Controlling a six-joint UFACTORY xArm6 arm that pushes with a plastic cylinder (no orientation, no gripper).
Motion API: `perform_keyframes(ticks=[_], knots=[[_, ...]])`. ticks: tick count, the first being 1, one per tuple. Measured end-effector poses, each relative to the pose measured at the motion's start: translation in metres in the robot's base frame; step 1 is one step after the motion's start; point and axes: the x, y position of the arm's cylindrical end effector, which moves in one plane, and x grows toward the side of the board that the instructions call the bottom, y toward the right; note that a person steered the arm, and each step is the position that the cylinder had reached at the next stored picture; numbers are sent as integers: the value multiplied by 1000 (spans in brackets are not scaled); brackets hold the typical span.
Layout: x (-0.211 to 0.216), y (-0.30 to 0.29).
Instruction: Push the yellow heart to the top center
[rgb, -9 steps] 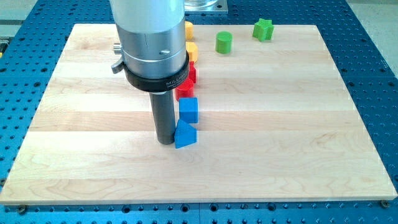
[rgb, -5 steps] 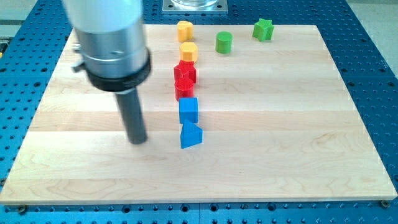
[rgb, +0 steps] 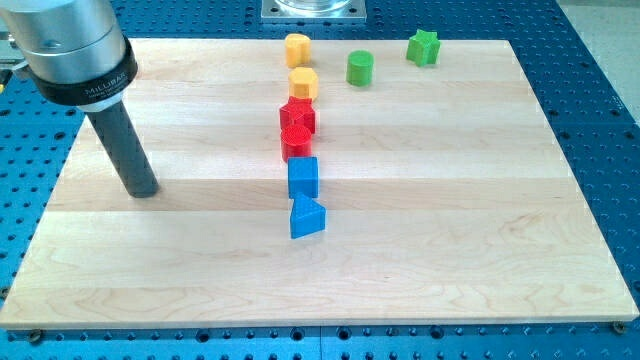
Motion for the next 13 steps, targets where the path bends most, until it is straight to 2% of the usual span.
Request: perform_keyframes(ticks=[1, 3, 6, 7, 8, 10, 13], knots=[[-11, 0], [-80, 12], [-184, 116], [-213, 123], [-228, 141], [-228, 178], [-221, 188]])
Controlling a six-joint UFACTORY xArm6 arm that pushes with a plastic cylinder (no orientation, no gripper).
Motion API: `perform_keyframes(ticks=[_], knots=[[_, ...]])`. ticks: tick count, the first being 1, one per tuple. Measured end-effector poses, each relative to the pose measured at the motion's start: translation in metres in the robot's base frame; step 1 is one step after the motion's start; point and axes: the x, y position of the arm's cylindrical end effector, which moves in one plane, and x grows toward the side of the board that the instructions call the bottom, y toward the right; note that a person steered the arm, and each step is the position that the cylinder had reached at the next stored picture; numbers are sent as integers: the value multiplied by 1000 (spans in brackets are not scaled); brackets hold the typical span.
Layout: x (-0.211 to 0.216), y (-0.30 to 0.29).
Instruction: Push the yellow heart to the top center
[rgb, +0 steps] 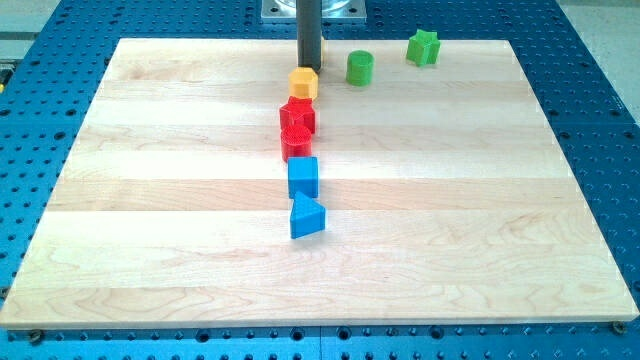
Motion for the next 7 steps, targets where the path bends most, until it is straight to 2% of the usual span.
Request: perform_keyframes(ticks=[3, 4, 5, 7], knots=[[11, 19], [-4, 45], [-33, 48], [-40, 43]])
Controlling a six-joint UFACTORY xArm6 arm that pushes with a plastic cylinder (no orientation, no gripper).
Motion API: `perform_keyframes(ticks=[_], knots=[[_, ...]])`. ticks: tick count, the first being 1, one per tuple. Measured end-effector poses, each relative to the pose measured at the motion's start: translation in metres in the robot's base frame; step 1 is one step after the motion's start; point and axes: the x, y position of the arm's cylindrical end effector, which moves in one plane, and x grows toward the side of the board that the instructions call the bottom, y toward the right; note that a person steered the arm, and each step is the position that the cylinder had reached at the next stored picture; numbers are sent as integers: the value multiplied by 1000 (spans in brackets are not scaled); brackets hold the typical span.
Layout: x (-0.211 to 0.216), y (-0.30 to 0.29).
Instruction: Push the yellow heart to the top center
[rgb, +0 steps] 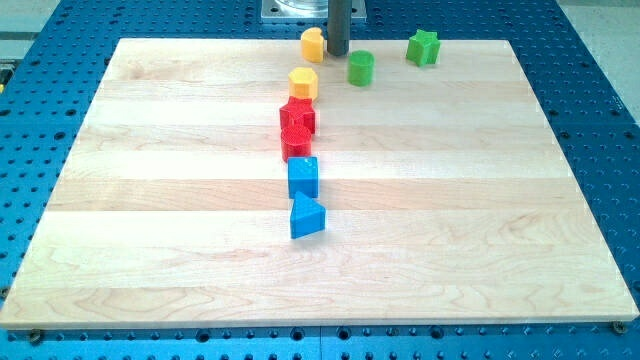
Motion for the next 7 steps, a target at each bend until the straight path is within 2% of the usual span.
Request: perform_keyframes(ticks=[5, 7], knots=[[0, -38], [0, 25]])
